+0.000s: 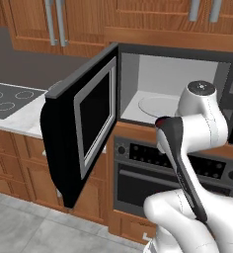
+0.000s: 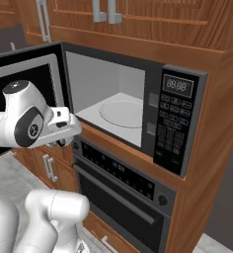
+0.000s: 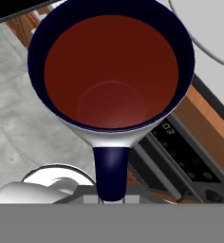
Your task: Place the microwavable item in the microwave. Then, close the microwave door and press the start button.
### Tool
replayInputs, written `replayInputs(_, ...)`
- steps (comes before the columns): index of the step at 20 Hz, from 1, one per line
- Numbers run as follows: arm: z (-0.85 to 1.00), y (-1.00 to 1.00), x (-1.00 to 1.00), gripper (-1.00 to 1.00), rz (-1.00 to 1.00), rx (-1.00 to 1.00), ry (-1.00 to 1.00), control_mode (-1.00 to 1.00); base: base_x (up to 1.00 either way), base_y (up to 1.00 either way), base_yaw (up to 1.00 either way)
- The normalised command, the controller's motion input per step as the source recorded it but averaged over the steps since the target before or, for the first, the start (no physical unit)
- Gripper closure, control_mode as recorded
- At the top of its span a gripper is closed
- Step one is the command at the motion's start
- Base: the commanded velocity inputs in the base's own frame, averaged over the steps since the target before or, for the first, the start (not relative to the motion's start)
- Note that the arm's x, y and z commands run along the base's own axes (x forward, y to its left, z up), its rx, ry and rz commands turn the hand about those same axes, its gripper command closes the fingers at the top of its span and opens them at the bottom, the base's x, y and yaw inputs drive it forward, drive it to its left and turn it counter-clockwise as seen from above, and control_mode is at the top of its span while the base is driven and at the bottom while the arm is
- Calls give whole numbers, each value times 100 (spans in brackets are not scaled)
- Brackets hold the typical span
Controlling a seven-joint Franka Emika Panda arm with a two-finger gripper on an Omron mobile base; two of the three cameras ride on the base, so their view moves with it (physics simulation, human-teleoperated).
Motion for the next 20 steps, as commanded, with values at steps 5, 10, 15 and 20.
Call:
replayInputs(5, 0, 0, 0, 100, 0, 0, 0, 100, 0, -8, 0)
replayInputs(10, 1, -24, 41, 100, -12, 1, -4, -100, 0, 0, 0)
replayInputs(15, 5, -8, 65, 100, -26, 0, -10, -100, 0, 0, 0)
replayInputs(20, 0, 0, 64, 100, -22, 0, -11, -100, 0, 0, 0)
